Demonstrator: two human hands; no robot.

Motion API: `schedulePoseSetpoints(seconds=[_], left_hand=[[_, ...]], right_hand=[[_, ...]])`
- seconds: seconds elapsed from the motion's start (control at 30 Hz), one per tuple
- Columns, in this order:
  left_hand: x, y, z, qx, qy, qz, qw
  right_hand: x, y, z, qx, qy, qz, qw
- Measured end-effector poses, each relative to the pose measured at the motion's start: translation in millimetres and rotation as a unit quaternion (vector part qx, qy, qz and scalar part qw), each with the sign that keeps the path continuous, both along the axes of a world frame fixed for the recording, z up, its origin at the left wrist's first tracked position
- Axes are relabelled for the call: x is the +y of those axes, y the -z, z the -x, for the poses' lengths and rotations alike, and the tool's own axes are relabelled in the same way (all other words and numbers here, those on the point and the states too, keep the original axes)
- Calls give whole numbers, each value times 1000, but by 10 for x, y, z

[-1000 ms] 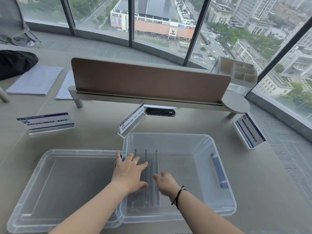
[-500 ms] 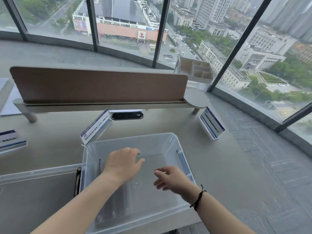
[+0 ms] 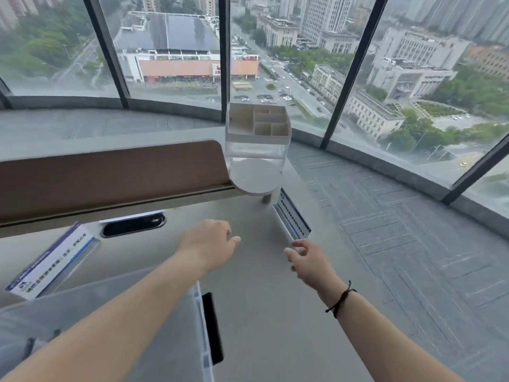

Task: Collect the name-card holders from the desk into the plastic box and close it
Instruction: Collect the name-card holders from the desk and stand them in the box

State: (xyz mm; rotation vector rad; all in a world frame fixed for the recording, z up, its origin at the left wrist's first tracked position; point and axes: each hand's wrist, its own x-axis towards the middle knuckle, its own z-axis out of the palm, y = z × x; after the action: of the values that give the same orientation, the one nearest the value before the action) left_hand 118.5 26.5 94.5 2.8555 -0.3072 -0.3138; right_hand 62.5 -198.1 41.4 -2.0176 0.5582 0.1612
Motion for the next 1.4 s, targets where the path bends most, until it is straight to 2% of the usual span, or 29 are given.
schedulePoseSetpoints(seconds=[0.17, 0.37, 0.5, 0.73, 0.93, 1.03, 1.2, 1.4], left_hand=[[-834, 100, -352, -8, -4, -45, 999], [-1246, 342, -552, 31, -6, -107, 994], [-1353, 401, -804, 54, -8, -131, 990], [-1598, 522, -1204, 68, 9, -126, 990], [-1832, 891, -1462, 92, 47, -65, 993], [-1929, 1133, -1586, 102, 74, -72, 989], [-1928, 1489, -1716, 161, 97, -137, 973], [-1888, 1679, -1749, 102, 94, -93, 986]], right_hand=[[-968, 324, -714, 50, -23, 147, 988], [-1241, 836, -1345, 101, -78, 173, 977], [-1199, 1083, -1561, 81, -163, 193, 964], [-1460, 1315, -1755, 34, -197, 238, 950], [-1800, 1315, -1927, -9, -324, 300, 897], [-1902, 1360, -2047, -28, -387, 309, 868], [-1951, 1452, -2088, -74, -409, 327, 849], [-1963, 1514, -2088, -96, -409, 317, 850]])
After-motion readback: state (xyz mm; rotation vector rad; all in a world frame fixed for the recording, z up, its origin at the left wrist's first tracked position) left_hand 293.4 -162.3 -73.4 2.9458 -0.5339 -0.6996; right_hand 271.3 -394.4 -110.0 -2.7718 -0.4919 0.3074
